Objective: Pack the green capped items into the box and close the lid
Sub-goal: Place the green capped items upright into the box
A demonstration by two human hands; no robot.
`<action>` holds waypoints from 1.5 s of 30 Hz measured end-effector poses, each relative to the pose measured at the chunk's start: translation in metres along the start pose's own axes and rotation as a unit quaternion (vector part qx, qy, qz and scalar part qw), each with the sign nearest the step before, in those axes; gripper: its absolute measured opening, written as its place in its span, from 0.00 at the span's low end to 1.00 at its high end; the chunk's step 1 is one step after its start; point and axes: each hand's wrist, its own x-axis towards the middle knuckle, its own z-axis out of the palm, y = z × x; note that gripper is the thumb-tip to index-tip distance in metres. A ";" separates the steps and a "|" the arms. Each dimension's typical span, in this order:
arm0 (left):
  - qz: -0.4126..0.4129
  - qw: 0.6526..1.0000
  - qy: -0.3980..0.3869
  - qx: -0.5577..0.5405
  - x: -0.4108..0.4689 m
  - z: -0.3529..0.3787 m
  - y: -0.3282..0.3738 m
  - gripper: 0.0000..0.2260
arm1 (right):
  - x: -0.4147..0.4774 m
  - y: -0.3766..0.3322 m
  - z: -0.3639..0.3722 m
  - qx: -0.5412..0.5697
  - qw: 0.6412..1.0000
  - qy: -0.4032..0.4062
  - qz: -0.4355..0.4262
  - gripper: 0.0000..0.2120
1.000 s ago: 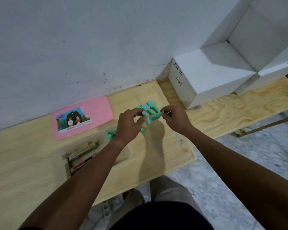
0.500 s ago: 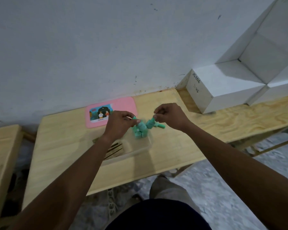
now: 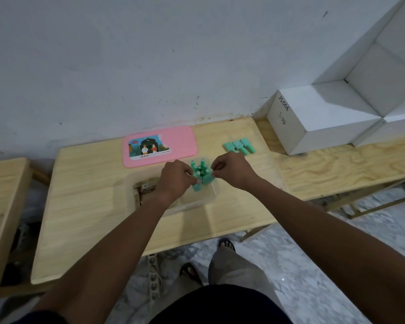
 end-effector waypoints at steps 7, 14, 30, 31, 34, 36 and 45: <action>0.023 0.996 -0.009 0.091 0.006 0.021 -0.003 0.10 | 0.014 0.002 0.017 -0.199 0.978 -0.022 -0.062 0.11; 0.045 0.991 -0.018 0.129 0.009 0.031 -0.010 0.07 | 0.014 0.010 0.027 -0.258 0.959 -0.034 -0.116 0.09; 0.045 0.995 -0.002 0.092 0.006 0.029 -0.018 0.14 | 0.011 0.022 0.022 -0.235 0.959 0.025 -0.156 0.12; 0.047 0.994 0.005 0.098 0.006 0.027 -0.018 0.16 | 0.011 0.023 0.018 -0.218 0.964 0.041 -0.148 0.11; 0.085 0.987 0.037 0.132 0.010 0.020 -0.011 0.17 | 0.015 0.030 0.002 -0.182 0.973 0.097 -0.100 0.10; 0.122 0.978 0.061 0.156 0.018 0.019 0.003 0.17 | 0.023 0.038 -0.009 -0.175 0.977 0.114 -0.044 0.08; 0.193 0.947 -0.040 0.255 0.084 0.067 0.061 0.12 | 0.072 0.081 -0.028 -0.105 0.980 0.054 0.161 0.11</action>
